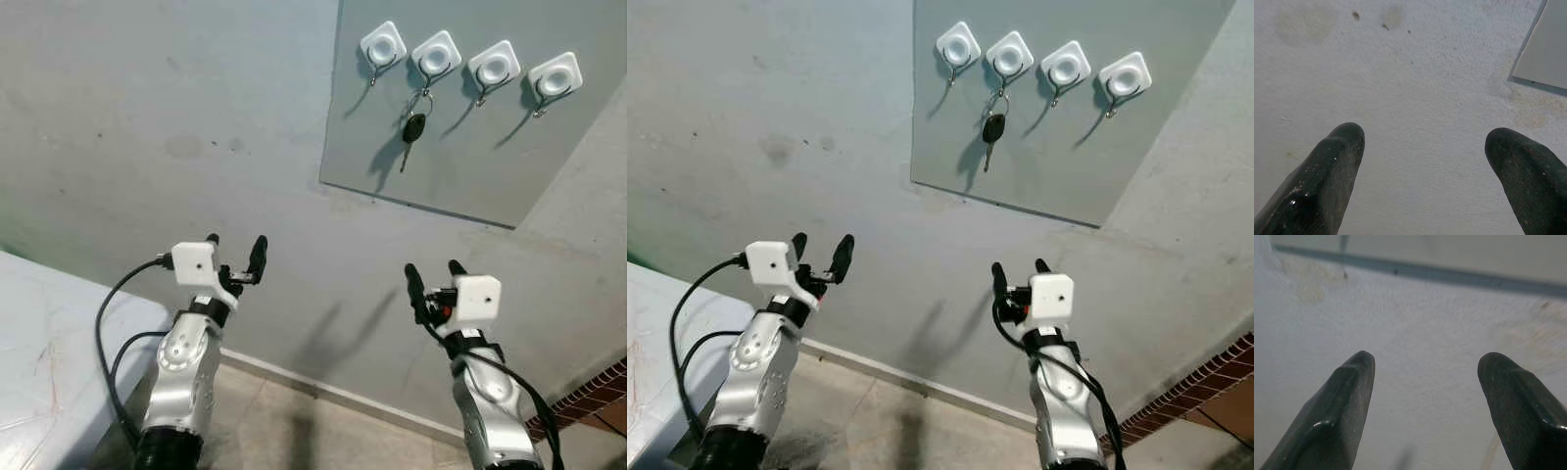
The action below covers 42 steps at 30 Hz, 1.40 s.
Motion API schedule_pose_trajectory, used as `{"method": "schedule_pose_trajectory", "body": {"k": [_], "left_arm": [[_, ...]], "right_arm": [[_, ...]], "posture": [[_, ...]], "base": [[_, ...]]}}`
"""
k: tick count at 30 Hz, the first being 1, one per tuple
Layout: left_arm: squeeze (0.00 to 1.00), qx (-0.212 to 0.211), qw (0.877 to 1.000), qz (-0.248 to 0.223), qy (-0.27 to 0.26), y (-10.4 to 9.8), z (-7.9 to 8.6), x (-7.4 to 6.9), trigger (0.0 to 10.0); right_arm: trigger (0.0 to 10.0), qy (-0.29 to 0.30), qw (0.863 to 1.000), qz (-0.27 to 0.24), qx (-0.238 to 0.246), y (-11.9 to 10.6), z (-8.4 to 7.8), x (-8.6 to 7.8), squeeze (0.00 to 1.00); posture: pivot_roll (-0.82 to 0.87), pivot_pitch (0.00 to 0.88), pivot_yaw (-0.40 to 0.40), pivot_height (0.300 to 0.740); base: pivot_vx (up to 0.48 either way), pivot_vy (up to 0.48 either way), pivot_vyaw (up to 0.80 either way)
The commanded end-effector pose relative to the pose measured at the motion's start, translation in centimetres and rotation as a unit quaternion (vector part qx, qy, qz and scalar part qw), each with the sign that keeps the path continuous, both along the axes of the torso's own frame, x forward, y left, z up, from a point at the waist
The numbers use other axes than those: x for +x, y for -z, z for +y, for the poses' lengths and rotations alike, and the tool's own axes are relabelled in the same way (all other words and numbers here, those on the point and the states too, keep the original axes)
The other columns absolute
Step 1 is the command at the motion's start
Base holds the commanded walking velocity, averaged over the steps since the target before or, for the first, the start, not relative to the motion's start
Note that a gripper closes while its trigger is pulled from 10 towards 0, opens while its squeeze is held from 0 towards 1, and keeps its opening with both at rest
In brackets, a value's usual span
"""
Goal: Hang keys on a hook
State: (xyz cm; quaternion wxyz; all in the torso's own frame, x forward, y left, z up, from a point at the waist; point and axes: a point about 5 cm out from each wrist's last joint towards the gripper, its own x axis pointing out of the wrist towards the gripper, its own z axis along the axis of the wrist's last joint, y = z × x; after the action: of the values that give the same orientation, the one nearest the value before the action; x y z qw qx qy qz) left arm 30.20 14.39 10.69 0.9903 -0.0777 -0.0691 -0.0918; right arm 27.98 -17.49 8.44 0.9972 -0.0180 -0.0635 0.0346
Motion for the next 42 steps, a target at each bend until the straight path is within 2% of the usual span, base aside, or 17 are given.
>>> {"method": "schedule_pose_trajectory", "body": {"k": [1, 5, 13, 21, 28, 42], "left_arm": [[0.00, 0.001, 1.000, -0.008, -0.005, -0.6, 0.1, -0.6, 10.0], [0.00, -0.003, 1.000, -0.007, -0.014, -0.9, 0.4, -1.5, 10.0], [0.00, -0.029, 0.999, 0.012, -0.005, -1.1, 0.5, -1.6, 10.0], [0.00, -0.019, 1.000, 0.014, -0.003, -1.6, 0.6, -1.6, 10.0], [0.00, -0.017, 1.000, 0.014, -0.003, -2.1, 0.9, -1.1, 10.0], [0.00, -0.019, 1.000, 0.017, -0.002, -2.2, 0.8, -0.7, 10.0]], "right_arm": [[10.0, 0.001, 1.000, -0.020, -0.005, -1.3, 0.1, -0.7, 0.00], [10.0, 0.000, 1.000, -0.027, -0.005, -1.8, 0.3, -1.9, 0.00], [10.0, 0.027, 0.999, -0.023, -0.019, -2.2, -0.2, -1.8, 0.00], [10.0, 0.032, 0.999, -0.022, -0.023, -3.1, -0.3, -1.5, 0.00], [10.0, 0.033, 0.999, -0.029, -0.029, -3.9, -0.6, -0.7, 0.00], [10.0, 0.025, 0.999, -0.025, -0.029, -4.0, -0.5, -0.4, 0.00]], "posture": [[0.00, 0.000, -0.010, 0.732], [0.00, 0.009, -0.006, 0.732], [0.00, 0.018, -0.004, 0.732], [0.00, 0.017, -0.012, 0.732], [0.00, 0.019, -0.018, 0.732], [0.00, 0.002, -0.025, 0.732]], "base": [[0.000, 0.000, 0.00], [0.000, 0.000, 0.00], [0.000, 0.000, 0.12], [0.000, 0.000, 0.80], [0.000, 0.000, 0.80], [0.000, 0.000, 0.80]]}}
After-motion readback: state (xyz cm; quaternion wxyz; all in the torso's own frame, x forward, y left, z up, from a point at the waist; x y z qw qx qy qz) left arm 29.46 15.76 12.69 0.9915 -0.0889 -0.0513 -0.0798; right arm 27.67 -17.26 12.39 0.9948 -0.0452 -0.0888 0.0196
